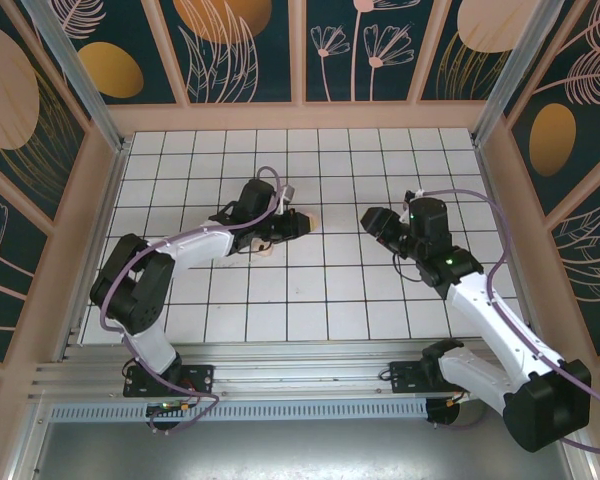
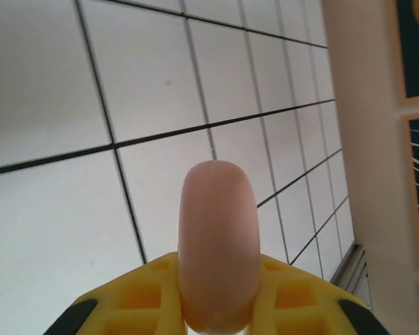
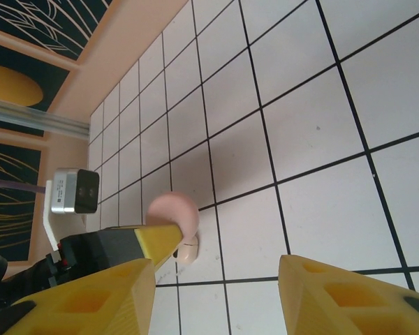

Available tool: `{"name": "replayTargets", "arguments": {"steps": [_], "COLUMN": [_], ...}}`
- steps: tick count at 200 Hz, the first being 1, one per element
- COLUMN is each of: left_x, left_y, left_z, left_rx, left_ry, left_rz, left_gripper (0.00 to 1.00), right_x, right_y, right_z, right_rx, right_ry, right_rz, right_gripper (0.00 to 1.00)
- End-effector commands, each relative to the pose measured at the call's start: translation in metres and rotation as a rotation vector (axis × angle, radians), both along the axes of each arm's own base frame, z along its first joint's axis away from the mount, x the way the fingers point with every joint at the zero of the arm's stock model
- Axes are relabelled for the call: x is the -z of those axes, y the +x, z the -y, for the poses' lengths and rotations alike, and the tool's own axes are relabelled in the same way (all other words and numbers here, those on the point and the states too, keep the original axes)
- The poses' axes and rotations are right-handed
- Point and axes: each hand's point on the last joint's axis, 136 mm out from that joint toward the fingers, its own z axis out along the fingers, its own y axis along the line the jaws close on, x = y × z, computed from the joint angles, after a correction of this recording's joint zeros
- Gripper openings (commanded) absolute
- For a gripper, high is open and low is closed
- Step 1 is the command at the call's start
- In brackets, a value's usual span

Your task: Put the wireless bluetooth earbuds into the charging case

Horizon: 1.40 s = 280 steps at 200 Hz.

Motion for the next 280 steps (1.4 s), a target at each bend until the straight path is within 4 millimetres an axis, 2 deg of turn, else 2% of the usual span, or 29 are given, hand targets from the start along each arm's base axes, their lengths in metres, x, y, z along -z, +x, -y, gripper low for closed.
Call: {"name": "replayTargets", "arguments": {"steps": [1,43,128,185,219,280], "left_x": [0.027,0.055,0.079,0.083,0.084,0.060], "left_y": [-0.009,-0.015,-0.021,-0.021,-0.022,-0.015], "left_z": [-0.009,-0.015,-0.004,0.000,-0.003,-0.009], "left_rx": [-0.057,-0.062,-0.031,-0.022,-0.029,-0.043], "left_ry": [0.071,0.152,0.206,0.208,0.226,0.267], "left_rz": [-0.120,-0.198,-0.255,-0.267,-0.277,-0.214], "left_gripper": [0.19,0.20,0.24,0.26,0.33,0.42], "right_x": [0.003,0.011,0.016,0.015,0.010,0.008], "right_y": [0.005,0.006,0.004,0.002,0.003,0.002], "right_z": [0.002,-0.001,-0.001,0.000,0.003,0.003], "right_rx": [0.031,0.014,0.010,0.005,0.015,0.008], "right_ry": [0.018,0.023,0.012,0.003,0.002,-0.007], "right_rz": [0.003,-0.018,-0.024,-0.019,0.006,0.013], "right_gripper": [0.50,0.50,0.50,0.50,0.50,0.50]}}
